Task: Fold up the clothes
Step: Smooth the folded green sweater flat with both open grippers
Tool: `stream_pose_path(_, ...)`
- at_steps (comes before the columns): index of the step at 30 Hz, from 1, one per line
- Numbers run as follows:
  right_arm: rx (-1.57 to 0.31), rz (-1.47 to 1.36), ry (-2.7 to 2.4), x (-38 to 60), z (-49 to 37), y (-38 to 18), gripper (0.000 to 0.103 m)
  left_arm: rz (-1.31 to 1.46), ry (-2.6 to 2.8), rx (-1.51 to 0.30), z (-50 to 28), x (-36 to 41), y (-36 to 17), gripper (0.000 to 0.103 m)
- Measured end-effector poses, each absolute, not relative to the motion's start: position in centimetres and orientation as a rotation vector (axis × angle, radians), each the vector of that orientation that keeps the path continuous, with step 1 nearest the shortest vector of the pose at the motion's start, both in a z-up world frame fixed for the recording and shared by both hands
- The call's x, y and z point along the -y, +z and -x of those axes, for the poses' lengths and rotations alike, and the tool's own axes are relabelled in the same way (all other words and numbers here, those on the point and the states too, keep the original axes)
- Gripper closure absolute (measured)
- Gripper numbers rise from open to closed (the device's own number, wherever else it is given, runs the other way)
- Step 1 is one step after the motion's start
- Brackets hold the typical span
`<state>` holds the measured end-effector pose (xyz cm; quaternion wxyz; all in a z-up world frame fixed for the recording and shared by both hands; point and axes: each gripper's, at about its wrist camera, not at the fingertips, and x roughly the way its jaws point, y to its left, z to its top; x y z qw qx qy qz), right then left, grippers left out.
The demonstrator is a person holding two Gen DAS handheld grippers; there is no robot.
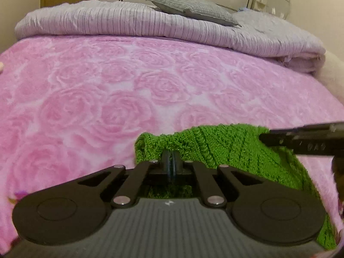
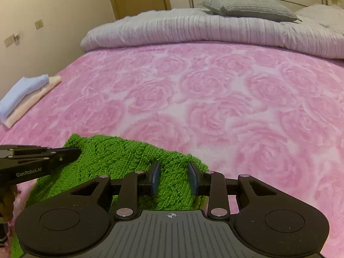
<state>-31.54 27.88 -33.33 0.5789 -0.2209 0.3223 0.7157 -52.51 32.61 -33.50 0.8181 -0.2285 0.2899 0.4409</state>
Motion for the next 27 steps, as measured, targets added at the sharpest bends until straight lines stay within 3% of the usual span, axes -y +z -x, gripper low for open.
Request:
stream_pose_path(8,-0.85,0.352,1.671,-19.5,30.6,-29.5,0.07,0.521,0.837,-0.601,54.1,-25.2,-29.9,0.1)
stream_pose_path(16,-0.825,0.515,1.668,-13.2,35.1,-32.2,0.07,0.66,0.869,-0.627,54.0,-20.8,-32.6,0.096)
stream_pose_path(20,-0.849,0.541,1.636,-14.0,35.6,-31.6,0.07,0.685,0.926,-0.656,53.6,-20.3,-30.1,0.096)
stream_pose_path(24,-0.88,0.506,1.605,-11.5,35.2,-29.6,0.062,0.658,0.962,-0.666,53.8,-17.2,-28.3,0.087)
stream_pose_path(27,-0.921,0.502,1.554,-9.5,35.3,-28.8,0.061,0.673,0.975,-0.662,54.4,-15.0,-27.7,0.082)
